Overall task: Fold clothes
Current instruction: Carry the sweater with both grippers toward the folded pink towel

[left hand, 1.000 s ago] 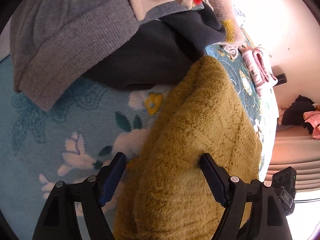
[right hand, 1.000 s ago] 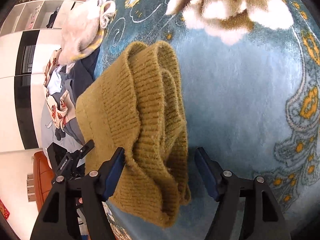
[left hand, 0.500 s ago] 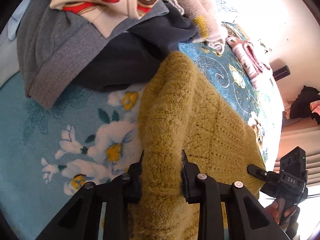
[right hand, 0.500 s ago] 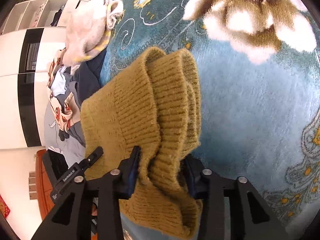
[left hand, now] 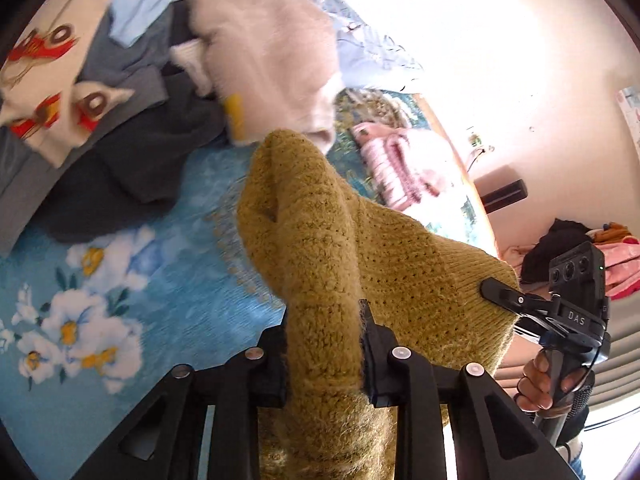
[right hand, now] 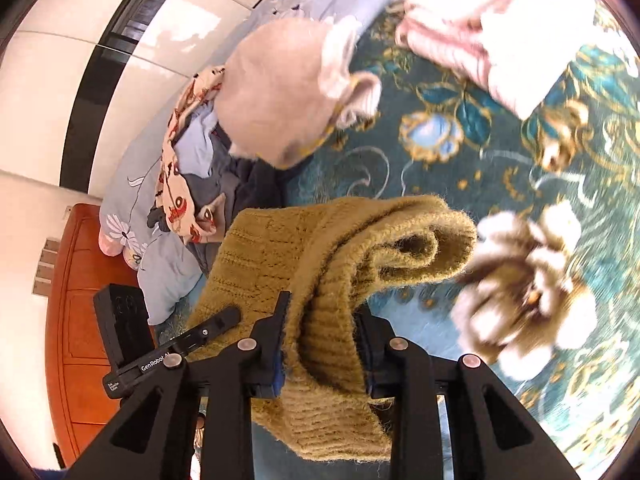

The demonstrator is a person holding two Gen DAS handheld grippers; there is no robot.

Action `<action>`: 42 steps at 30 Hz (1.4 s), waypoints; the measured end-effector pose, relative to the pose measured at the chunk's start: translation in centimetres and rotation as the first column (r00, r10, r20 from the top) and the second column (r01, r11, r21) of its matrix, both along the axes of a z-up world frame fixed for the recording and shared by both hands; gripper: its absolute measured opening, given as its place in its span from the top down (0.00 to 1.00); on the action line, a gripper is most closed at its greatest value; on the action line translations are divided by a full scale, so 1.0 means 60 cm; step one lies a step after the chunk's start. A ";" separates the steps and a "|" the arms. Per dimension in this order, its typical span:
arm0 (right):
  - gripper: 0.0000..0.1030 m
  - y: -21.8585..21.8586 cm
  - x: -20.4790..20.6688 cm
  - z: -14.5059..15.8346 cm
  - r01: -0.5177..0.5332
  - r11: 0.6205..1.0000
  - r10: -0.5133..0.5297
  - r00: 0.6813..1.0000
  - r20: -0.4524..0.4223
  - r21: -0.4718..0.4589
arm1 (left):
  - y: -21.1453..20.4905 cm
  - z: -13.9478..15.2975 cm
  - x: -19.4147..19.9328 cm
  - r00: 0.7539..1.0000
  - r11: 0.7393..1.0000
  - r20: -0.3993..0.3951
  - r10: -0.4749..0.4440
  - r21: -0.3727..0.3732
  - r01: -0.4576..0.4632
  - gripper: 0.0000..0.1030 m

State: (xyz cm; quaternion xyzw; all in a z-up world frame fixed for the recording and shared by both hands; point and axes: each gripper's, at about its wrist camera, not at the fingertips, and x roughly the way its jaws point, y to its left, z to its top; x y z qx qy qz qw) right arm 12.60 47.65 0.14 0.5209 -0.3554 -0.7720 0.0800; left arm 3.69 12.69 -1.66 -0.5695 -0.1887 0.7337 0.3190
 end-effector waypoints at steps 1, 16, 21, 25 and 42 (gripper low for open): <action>0.71 0.028 -0.010 0.016 -0.003 1.000 0.003 1.000 -0.010 0.018 | 0.026 0.012 -0.011 1.000 1.000 -0.014 -0.006 0.021 0.007 0.73; 0.71 0.419 -0.225 0.199 -0.031 0.941 0.094 0.981 -0.171 0.338 | 0.444 0.094 -0.214 0.977 0.971 -0.198 0.079 0.238 -0.030 0.73; 0.71 0.519 -0.291 0.194 -0.027 0.935 0.121 0.961 -0.248 0.354 | 0.503 0.014 -0.223 0.973 0.966 -0.163 0.164 0.226 -0.125 0.73; 0.71 0.574 -0.337 0.074 -0.008 0.954 0.069 0.979 -0.193 0.301 | 0.525 -0.075 -0.230 0.984 0.978 -0.059 0.166 0.134 -0.157 0.73; 0.04 0.682 -0.378 -0.120 -0.138 0.983 0.150 0.985 -0.088 0.124 | 0.476 -0.183 -0.258 0.939 0.927 0.169 0.299 0.181 -0.328 0.09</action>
